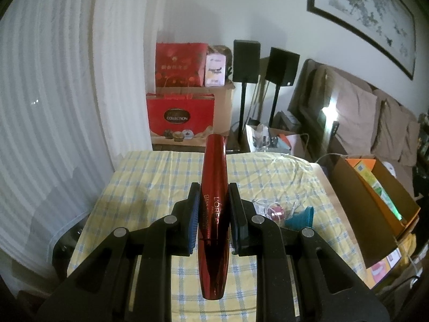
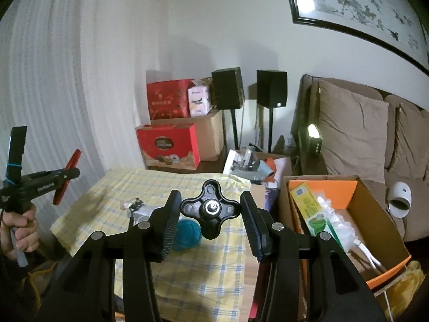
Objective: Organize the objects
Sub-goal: 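Carry the mascara tube with the left gripper toward the orange box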
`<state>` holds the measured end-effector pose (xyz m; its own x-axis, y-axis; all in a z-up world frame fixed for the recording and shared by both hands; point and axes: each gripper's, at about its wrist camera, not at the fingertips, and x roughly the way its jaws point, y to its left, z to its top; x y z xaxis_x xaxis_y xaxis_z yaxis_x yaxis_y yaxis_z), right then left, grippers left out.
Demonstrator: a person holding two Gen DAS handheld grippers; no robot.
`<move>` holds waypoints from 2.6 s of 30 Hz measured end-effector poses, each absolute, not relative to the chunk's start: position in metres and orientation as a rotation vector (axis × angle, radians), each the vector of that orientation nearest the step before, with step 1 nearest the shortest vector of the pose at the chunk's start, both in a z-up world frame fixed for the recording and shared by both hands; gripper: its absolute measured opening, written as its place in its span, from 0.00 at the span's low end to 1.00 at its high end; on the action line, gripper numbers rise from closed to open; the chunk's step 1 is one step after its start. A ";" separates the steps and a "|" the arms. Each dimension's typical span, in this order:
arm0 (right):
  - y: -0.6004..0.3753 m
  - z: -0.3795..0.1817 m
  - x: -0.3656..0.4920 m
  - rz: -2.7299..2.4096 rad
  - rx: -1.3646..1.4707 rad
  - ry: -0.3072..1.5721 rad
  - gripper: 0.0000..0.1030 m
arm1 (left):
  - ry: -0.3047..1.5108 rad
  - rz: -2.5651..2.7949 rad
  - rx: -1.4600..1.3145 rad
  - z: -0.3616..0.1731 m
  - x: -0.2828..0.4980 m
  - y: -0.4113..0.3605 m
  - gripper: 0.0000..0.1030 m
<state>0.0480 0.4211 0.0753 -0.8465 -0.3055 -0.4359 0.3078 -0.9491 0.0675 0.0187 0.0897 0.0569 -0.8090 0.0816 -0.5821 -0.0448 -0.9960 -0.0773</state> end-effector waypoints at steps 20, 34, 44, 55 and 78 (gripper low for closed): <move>0.439 0.083 0.050 -2.809 0.644 -0.002 0.45 | -0.024 2.878 -0.926 0.061 0.007 0.114 0.18; 0.443 0.085 0.051 -2.824 0.653 -0.008 0.45 | -0.008 2.843 -0.930 0.062 0.005 0.127 0.18; 0.451 0.087 0.055 -2.840 0.645 -0.019 0.45 | -0.024 2.806 -0.929 0.066 0.004 0.139 0.18; 0.454 0.090 0.057 -2.847 0.640 -0.029 0.45 | -0.064 2.772 -0.967 0.066 -0.003 0.150 0.18; 0.470 0.095 0.059 -2.874 0.614 -0.064 0.45 | -0.037 2.713 -0.895 0.082 0.001 0.186 0.18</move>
<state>0.0594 0.4696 0.0946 -0.8933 -0.2051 -0.4000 0.1870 -0.9787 0.0843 0.0008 0.1859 0.0822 -0.7676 0.2745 -0.5791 -0.2584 -0.9595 -0.1122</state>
